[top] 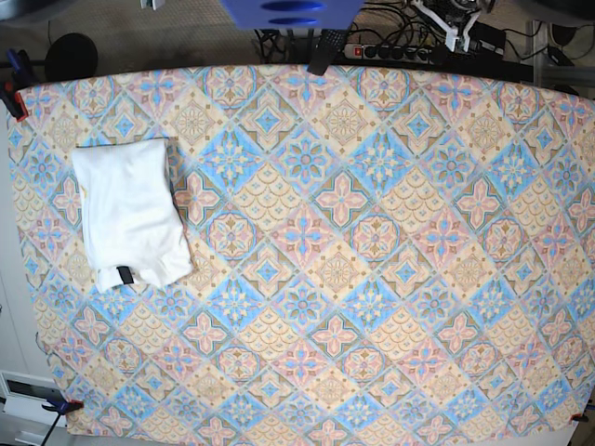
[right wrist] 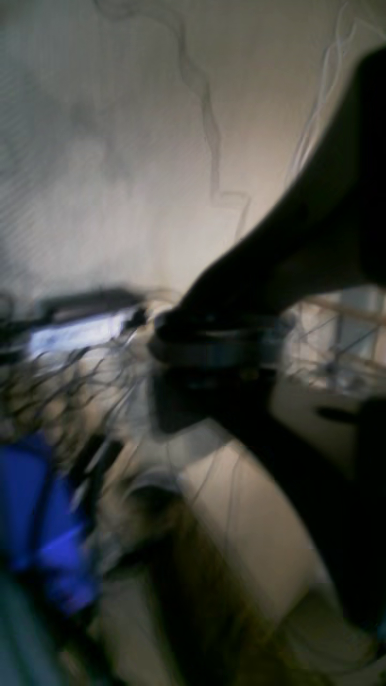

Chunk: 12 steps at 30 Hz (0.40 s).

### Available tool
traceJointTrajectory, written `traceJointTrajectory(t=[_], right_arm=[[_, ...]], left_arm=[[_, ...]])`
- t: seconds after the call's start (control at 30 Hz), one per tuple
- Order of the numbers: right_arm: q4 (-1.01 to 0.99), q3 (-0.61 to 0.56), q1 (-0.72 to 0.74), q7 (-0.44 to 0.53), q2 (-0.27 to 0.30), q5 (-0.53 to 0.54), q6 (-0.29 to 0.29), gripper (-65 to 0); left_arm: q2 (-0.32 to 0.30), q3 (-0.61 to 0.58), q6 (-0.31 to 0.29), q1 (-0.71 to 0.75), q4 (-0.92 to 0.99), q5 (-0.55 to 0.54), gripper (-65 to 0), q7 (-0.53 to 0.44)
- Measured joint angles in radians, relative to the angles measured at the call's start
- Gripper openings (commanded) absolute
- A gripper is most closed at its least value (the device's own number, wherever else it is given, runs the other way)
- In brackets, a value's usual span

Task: Fold the T-shirt properly

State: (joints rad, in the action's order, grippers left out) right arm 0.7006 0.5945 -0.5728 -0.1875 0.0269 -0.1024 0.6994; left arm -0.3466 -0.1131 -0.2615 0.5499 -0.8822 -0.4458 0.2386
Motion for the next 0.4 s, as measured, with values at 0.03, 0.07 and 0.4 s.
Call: traceJointTrajectory(t=[0.03,0.07,0.4], right_arm=[[-0.057,0.0,0.016,0.02,0.013,-0.015,-0.002,-61.6],[-0.127,0.003,0.044,0.049,0.031,-0.007,-0.008,-61.6],[-0.403,0.002,0.274,0.175,0.043,-0.009,-0.005,-61.4]], left_arm=[[-0.003,-0.039,0.002,-0.024,0.035,0.003,-64.3,-0.028],[-0.007,-0.085,0.005,-0.045,0.07,0.001,-64.3,-0.092],[0.105,-0.403,0.018,-0.311,0.554,0.0,-63.7,-0.377]])
